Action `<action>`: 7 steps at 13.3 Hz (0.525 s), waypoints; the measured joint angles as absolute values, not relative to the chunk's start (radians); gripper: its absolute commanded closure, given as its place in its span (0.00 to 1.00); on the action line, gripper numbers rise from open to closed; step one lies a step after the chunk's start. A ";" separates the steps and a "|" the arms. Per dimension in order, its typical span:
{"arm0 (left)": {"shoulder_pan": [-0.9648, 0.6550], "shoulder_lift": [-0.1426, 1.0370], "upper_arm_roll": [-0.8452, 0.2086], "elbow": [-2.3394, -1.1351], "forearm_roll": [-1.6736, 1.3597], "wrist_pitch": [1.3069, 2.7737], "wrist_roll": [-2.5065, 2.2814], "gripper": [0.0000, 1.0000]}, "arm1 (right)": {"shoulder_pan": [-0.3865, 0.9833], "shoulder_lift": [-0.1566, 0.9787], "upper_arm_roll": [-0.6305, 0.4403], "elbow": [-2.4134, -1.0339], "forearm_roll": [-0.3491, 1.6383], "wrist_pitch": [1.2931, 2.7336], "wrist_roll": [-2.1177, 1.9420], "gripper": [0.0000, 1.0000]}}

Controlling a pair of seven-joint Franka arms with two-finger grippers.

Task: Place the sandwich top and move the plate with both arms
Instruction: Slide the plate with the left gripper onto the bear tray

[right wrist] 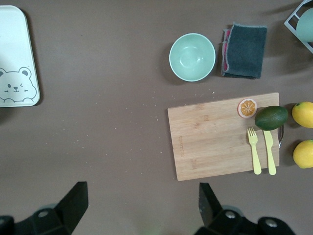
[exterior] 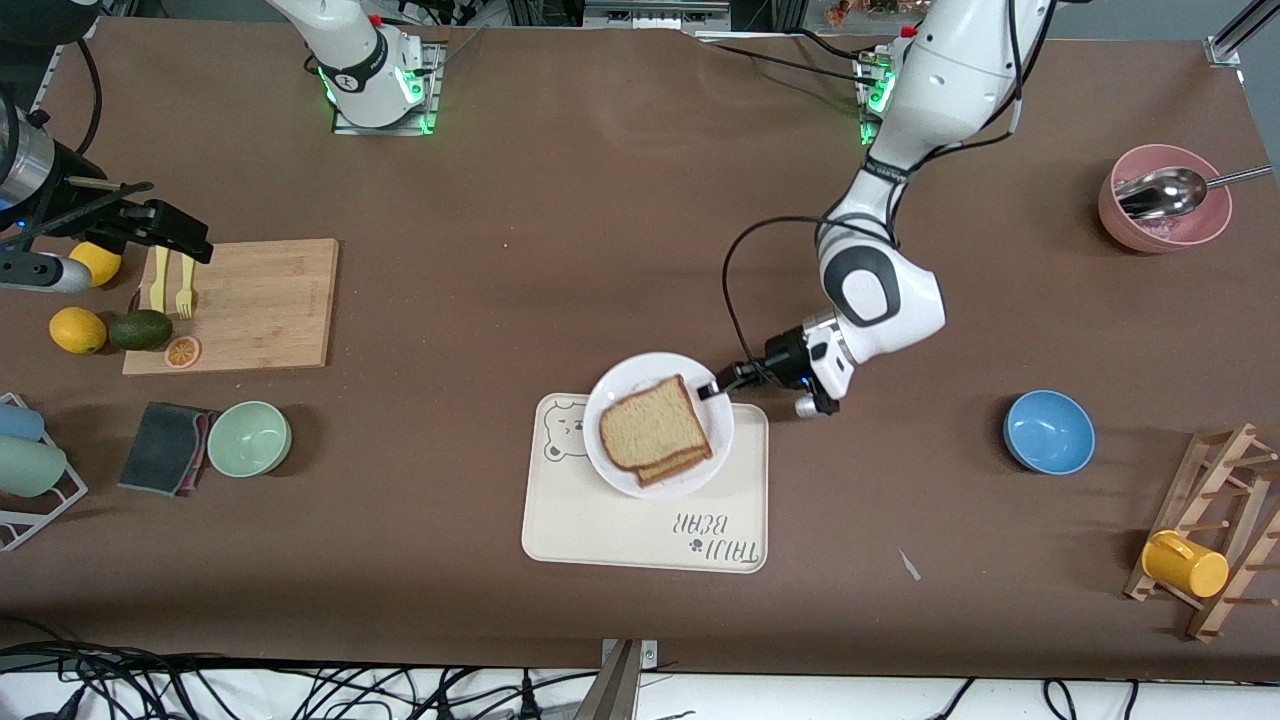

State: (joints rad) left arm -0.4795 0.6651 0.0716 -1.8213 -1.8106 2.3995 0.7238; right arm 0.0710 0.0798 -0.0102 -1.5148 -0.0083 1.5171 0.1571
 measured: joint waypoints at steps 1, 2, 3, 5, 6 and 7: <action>-0.474 0.691 0.080 -1.787 -1.811 2.399 0.713 1.00 | 0.071 0.080 -0.010 -1.515 -0.008 1.517 0.157 0.00; -0.469 0.710 0.082 -1.757 -1.811 2.399 0.698 1.00 | 0.071 0.080 -0.010 -1.515 -0.008 1.517 0.157 0.00; -0.467 0.726 0.084 -1.729 -1.811 2.399 0.677 1.00 | 0.071 0.080 -0.010 -1.515 -0.008 1.517 0.157 0.00; -0.467 0.753 0.088 -1.682 -1.811 2.401 0.650 1.00 | 0.071 0.080 -0.010 -1.515 -0.008 1.517 0.157 0.00; -0.467 0.768 0.091 -1.661 -1.811 2.403 0.642 1.00 | 0.071 0.080 -0.010 -1.515 -0.008 1.517 0.157 0.00; -0.466 0.786 0.093 -1.643 -1.817 2.403 0.634 1.00 | 0.071 0.080 -0.010 -1.515 -0.008 1.517 0.157 0.00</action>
